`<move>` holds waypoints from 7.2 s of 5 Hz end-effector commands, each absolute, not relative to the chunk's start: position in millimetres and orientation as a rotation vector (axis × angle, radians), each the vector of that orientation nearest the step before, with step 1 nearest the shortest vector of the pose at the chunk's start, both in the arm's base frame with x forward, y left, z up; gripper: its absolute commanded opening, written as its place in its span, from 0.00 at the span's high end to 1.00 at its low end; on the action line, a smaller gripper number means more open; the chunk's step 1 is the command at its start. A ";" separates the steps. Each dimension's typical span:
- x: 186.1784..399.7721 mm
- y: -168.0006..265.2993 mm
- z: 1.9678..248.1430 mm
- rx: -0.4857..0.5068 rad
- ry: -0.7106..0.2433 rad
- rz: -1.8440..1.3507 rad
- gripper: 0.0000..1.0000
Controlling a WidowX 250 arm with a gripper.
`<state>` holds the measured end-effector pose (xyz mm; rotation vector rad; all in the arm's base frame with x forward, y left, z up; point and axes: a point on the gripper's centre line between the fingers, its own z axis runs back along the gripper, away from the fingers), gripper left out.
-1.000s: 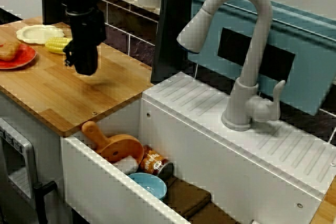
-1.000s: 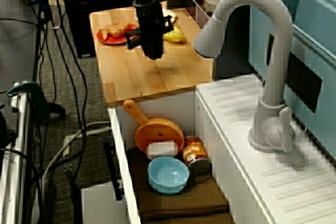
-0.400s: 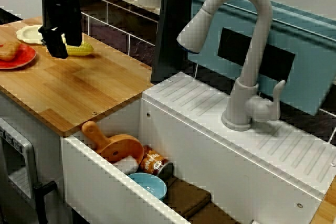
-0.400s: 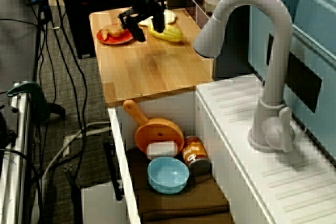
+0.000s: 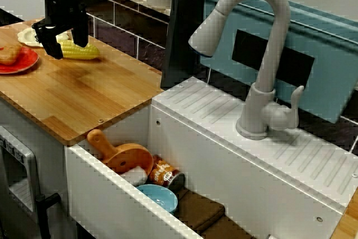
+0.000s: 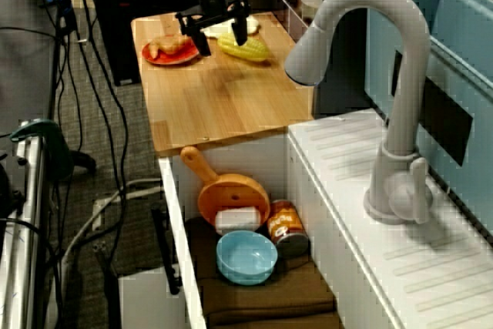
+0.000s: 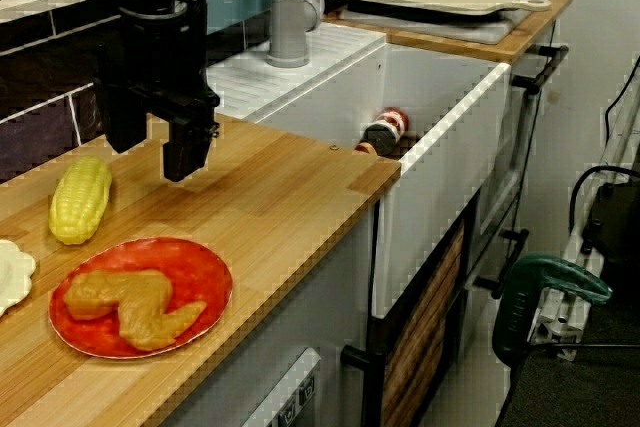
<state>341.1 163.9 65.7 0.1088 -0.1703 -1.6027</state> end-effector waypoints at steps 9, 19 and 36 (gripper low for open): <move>367.3 209.1 79.2 0.089 -0.224 -1.100 0.00; 370.6 212.6 62.9 0.103 -0.192 -1.027 1.00; 320.7 96.2 80.8 0.131 -0.191 -1.278 1.00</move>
